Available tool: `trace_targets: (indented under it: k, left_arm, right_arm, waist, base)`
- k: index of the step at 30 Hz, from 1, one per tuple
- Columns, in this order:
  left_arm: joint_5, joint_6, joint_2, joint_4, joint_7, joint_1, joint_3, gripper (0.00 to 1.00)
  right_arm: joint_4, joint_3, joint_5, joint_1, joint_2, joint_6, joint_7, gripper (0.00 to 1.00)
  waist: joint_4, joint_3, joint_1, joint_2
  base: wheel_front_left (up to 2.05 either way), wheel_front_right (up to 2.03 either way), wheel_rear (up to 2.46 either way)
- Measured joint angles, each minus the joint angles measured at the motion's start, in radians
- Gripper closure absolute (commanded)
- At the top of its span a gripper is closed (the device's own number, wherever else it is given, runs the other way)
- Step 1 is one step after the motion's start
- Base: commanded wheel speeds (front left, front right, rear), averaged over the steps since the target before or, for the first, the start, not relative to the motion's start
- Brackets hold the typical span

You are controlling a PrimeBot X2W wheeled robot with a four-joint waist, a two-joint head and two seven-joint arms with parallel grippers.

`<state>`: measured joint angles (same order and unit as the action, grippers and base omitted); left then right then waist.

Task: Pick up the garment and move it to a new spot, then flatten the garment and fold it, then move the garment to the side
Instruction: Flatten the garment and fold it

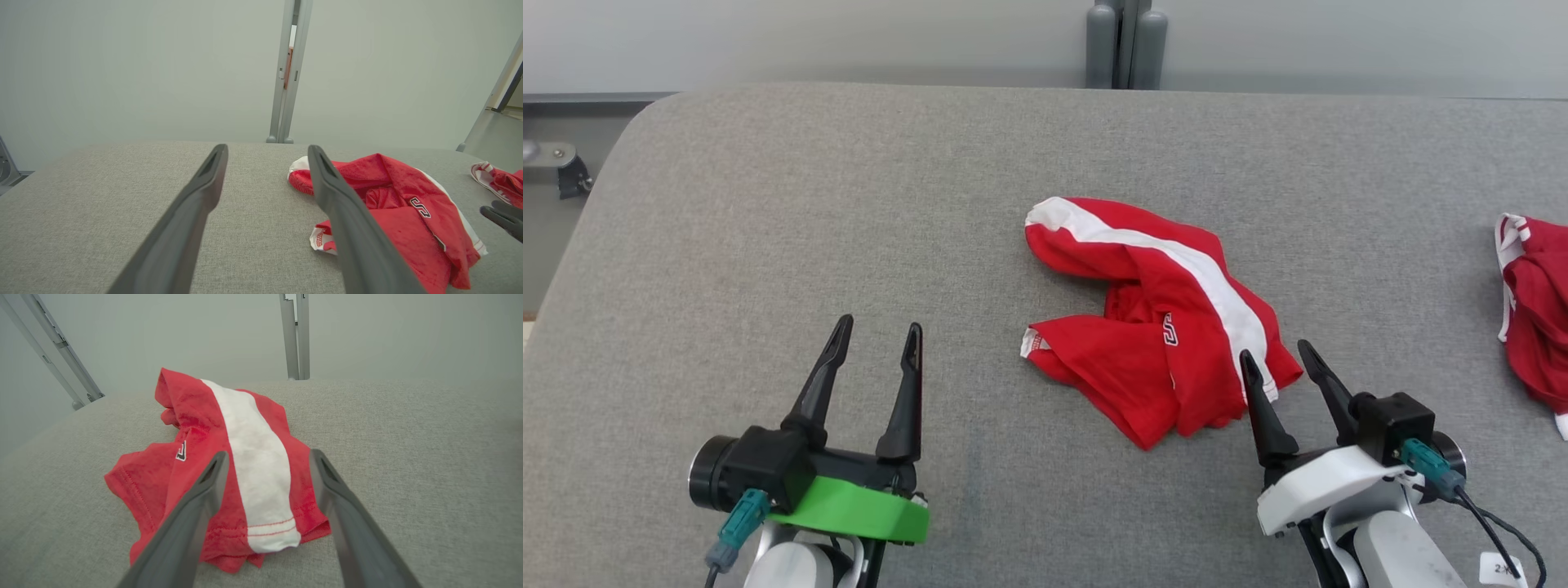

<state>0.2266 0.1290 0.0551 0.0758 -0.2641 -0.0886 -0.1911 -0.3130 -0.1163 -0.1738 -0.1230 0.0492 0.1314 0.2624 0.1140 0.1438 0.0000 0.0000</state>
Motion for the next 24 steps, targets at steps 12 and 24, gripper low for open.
trace_targets:
  k: [12, 24]
  left_arm:
    - [0.009, 0.000, -0.003, 0.022, 0.000, -0.035, -0.026, 0.00]
    - [0.019, 0.000, -0.004, 0.034, 0.000, -0.035, -0.020, 0.00]
  right_arm:
    - [-0.201, -0.005, -0.011, -0.126, 0.026, 0.000, 0.000, 1.00]
    - [-0.112, 0.015, -0.035, -0.166, 0.049, 0.000, 0.000, 1.00]
  waist:
    - [0.084, 0.057, 0.0000, 0.0000]
    - [0.104, 0.041, 0.0000, 0.0000]
  base:
    - [0.00, 0.00, 0.00]
    - [0.00, 0.00, 0.00]
